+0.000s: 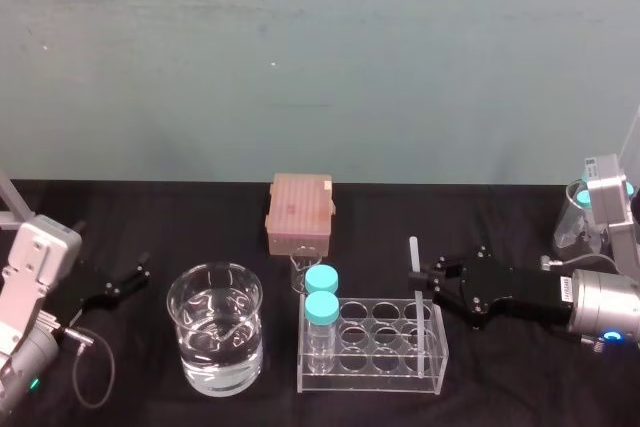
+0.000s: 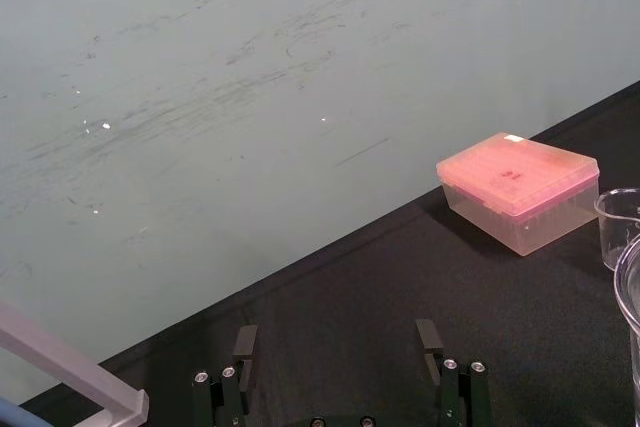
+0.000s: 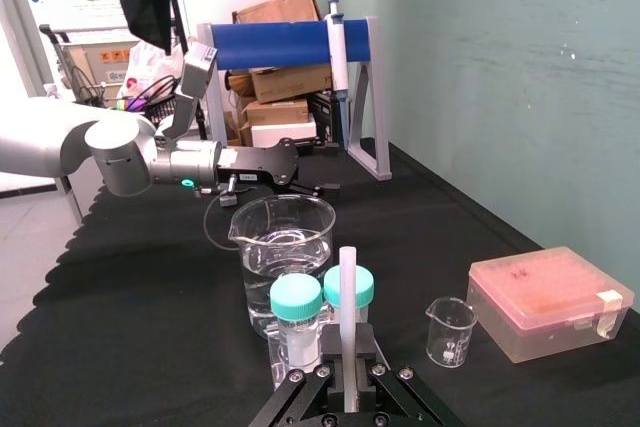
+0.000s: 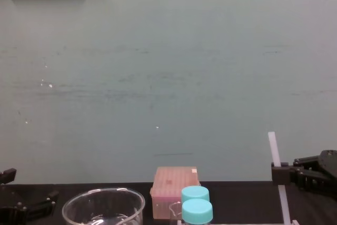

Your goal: Pick up the stirring rod with one hand, then place it down.

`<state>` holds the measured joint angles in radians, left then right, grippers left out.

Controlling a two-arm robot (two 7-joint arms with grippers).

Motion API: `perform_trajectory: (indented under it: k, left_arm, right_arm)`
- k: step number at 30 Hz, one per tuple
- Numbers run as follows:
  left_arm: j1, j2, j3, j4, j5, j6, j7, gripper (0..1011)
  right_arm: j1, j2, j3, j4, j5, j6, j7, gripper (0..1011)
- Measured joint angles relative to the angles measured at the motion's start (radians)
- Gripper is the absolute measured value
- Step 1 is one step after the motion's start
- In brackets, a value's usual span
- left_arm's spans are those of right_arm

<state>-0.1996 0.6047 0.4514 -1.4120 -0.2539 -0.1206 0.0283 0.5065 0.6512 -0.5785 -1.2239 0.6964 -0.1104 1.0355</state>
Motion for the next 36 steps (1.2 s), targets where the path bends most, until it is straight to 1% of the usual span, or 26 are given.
perform_trajectory:
  k: [12, 15, 17, 19, 21, 24, 26, 27, 30, 31, 33, 34, 35, 36]
  left_arm:
    - [0.0, 0.0, 0.0, 0.0, 0.0, 0.0, 0.0, 1005]
    - [0.0, 0.0, 0.0, 0.0, 0.0, 0.0, 0.0, 1005]
    - [0.0, 0.0, 0.0, 0.0, 0.0, 0.0, 0.0, 1005]
    - [0.0, 0.0, 0.0, 0.0, 0.0, 0.0, 0.0, 1005]
    - [0.0, 0.0, 0.0, 0.0, 0.0, 0.0, 0.0, 1005]
    - [0.0, 0.0, 0.0, 0.0, 0.0, 0.0, 0.0, 1005]
    - [0.0, 0.0, 0.0, 0.0, 0.0, 0.0, 0.0, 1005]
    - [0.0, 0.0, 0.0, 0.0, 0.0, 0.0, 0.0, 1005]
    - [0.0, 0.0, 0.0, 0.0, 0.0, 0.0, 0.0, 1005]
    - [0.0, 0.0, 0.0, 0.0, 0.0, 0.0, 0.0, 1005]
    - [0.0, 0.0, 0.0, 0.0, 0.0, 0.0, 0.0, 1005]
    - [0.0, 0.0, 0.0, 0.0, 0.0, 0.0, 0.0, 1005]
    - [0.0, 0.0, 0.0, 0.0, 0.0, 0.0, 0.0, 1005]
    - [0.0, 0.0, 0.0, 0.0, 0.0, 0.0, 0.0, 1005]
  right_arm:
    - [0.0, 0.0, 0.0, -0.001, 0.0, 0.0, 0.0, 67]
    - [0.0, 0.001, 0.0, -0.002, 0.0, 0.0, 0.0, 98]
    - [-0.001, 0.001, 0.0, -0.002, 0.0, 0.0, 0.0, 164]
    - [-0.001, 0.001, 0.001, -0.002, 0.0, 0.0, 0.0, 201]
    - [-0.001, 0.001, 0.001, -0.002, 0.0, 0.0, 0.0, 280]
    - [-0.001, 0.001, 0.001, -0.002, 0.001, 0.0, 0.0, 339]
    - [-0.001, 0.002, 0.001, -0.002, 0.001, 0.0, 0.0, 438]
    - [-0.001, 0.002, 0.001, -0.002, 0.001, 0.0, 0.0, 438]
    - [-0.001, 0.002, 0.001, -0.003, 0.001, 0.0, 0.0, 540]
    - [-0.001, 0.002, 0.001, -0.003, 0.001, 0.0, 0.0, 599]
    - [-0.001, 0.002, 0.001, -0.003, 0.001, 0.0, -0.001, 656]
    - [-0.001, 0.002, 0.001, -0.003, 0.001, 0.0, -0.001, 656]
    - [-0.001, 0.002, 0.001, -0.003, 0.001, 0.0, -0.001, 713]
    - [-0.001, 0.002, 0.001, -0.003, 0.001, 0.0, -0.001, 739]
